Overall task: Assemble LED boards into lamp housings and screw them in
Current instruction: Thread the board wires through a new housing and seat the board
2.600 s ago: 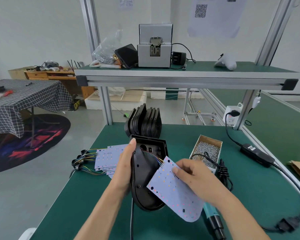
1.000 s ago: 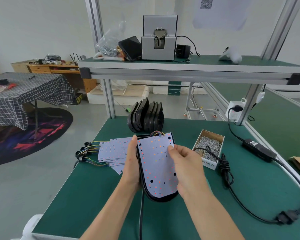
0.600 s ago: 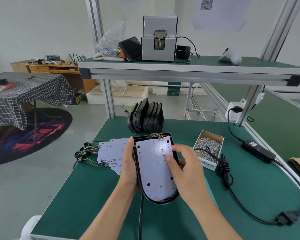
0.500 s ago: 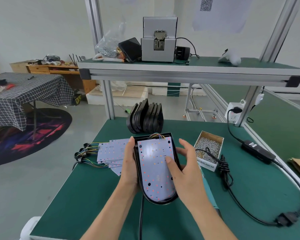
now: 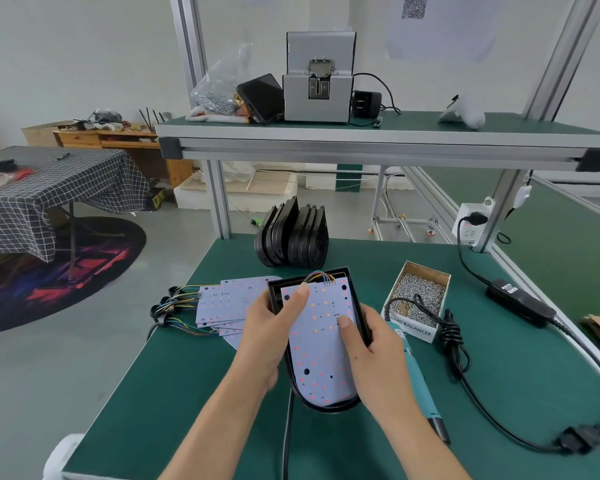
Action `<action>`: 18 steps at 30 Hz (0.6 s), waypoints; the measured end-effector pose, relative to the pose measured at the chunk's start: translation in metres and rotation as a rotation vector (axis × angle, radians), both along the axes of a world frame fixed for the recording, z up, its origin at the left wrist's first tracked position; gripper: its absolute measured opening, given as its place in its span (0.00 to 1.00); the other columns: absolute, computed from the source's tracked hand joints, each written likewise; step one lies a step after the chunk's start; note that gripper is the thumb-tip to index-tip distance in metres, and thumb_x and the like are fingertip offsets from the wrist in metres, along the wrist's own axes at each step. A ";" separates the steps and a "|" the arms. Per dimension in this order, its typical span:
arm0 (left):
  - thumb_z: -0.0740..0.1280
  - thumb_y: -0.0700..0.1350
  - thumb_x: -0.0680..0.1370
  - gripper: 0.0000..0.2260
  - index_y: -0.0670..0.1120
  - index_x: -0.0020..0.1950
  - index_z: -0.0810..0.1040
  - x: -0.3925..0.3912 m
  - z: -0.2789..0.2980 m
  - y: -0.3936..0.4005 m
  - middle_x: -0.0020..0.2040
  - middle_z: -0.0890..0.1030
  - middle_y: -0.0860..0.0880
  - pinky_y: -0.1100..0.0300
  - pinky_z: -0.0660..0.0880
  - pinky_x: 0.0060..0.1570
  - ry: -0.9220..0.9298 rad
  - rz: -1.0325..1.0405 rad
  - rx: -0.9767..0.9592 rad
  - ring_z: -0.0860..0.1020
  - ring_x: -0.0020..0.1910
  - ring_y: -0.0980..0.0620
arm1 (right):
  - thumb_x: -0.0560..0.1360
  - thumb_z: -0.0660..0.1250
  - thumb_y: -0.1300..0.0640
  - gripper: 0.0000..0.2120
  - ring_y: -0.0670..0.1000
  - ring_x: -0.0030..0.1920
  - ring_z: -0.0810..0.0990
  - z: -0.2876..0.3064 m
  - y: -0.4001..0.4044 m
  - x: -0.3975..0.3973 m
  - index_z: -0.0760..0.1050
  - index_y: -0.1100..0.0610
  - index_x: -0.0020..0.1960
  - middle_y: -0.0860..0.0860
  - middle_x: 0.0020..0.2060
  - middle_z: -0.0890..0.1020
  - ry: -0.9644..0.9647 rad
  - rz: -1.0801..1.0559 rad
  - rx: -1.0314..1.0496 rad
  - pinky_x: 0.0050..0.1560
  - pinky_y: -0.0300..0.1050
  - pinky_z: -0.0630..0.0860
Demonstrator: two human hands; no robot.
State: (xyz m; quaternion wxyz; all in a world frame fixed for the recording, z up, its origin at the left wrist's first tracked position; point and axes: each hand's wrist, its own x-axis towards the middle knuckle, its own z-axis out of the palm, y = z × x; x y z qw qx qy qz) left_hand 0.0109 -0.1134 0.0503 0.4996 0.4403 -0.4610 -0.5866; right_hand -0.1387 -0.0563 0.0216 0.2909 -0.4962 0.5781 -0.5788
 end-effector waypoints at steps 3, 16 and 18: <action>0.72 0.47 0.81 0.12 0.42 0.61 0.82 0.003 -0.001 -0.002 0.57 0.87 0.43 0.37 0.76 0.66 0.074 -0.065 0.079 0.84 0.58 0.41 | 0.83 0.67 0.53 0.08 0.40 0.53 0.84 0.001 0.000 -0.002 0.80 0.41 0.57 0.37 0.51 0.86 -0.004 0.001 0.013 0.51 0.40 0.76; 0.70 0.40 0.81 0.09 0.39 0.61 0.81 -0.008 -0.002 0.004 0.55 0.87 0.41 0.41 0.81 0.59 0.126 -0.010 0.057 0.86 0.55 0.40 | 0.80 0.71 0.54 0.04 0.43 0.44 0.83 0.002 0.003 -0.006 0.81 0.46 0.52 0.41 0.43 0.86 -0.022 -0.022 0.046 0.44 0.39 0.76; 0.71 0.40 0.81 0.08 0.39 0.60 0.81 -0.009 -0.001 0.005 0.54 0.87 0.40 0.42 0.82 0.57 0.145 -0.001 0.072 0.86 0.54 0.39 | 0.80 0.71 0.54 0.03 0.43 0.38 0.81 0.000 0.004 -0.006 0.82 0.47 0.49 0.41 0.39 0.85 -0.022 -0.033 0.049 0.39 0.35 0.74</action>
